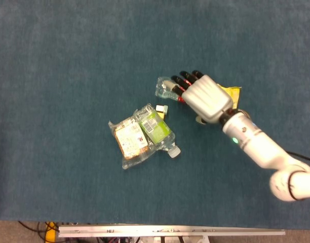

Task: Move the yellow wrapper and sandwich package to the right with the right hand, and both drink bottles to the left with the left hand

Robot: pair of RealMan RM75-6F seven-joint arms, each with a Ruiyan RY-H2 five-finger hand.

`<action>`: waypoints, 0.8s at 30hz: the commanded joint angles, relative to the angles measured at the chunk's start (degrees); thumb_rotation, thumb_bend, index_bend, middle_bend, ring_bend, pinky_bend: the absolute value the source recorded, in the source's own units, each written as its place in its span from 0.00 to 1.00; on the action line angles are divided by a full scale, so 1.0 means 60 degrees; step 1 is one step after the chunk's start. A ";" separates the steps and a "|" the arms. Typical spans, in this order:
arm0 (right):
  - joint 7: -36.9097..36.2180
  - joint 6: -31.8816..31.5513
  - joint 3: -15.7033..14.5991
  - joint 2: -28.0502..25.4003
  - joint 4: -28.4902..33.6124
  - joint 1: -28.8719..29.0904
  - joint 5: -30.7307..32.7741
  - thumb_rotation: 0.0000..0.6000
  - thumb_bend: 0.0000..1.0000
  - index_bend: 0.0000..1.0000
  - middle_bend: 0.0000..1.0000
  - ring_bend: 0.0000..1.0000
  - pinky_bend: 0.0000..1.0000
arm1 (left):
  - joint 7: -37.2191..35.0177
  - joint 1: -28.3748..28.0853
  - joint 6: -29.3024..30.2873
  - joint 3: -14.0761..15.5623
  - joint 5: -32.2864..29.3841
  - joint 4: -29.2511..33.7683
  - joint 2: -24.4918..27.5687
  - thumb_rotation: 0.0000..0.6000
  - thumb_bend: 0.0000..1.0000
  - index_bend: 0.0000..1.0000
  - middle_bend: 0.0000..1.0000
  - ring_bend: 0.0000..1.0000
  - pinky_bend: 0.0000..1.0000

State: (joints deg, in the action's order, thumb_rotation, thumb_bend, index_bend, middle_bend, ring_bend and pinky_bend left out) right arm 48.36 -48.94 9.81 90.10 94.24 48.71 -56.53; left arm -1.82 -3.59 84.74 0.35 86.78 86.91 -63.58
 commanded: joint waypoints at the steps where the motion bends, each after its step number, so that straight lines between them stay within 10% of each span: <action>1: 0.0711 -0.0140 0.0351 0.0617 -0.0483 0.0697 0.1358 1.00 0.00 0.00 0.16 0.12 0.24 | -0.0075 0.0064 0.0065 0.0031 0.0023 -0.0056 -0.0005 1.00 0.39 0.32 0.24 0.16 0.14; 17: 0.1040 0.0052 0.0402 0.1746 -0.2357 0.2181 0.4293 1.00 0.00 0.07 0.22 0.14 0.33 | -0.0401 0.0374 0.0193 0.0100 -0.0136 -0.0316 -0.0009 1.00 0.39 0.32 0.24 0.16 0.14; 24: 0.0918 0.0198 0.0226 0.1942 -0.2703 0.2531 0.4736 1.00 0.02 0.21 0.29 0.27 0.53 | -0.0441 0.0401 0.0203 0.0074 -0.0134 -0.0350 -0.0006 1.00 0.39 0.32 0.24 0.16 0.14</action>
State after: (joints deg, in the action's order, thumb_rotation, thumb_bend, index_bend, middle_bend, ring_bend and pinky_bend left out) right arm 54.06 -47.87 11.35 101.57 78.26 63.68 -28.29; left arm -4.47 -1.18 85.96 0.79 85.98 84.81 -63.63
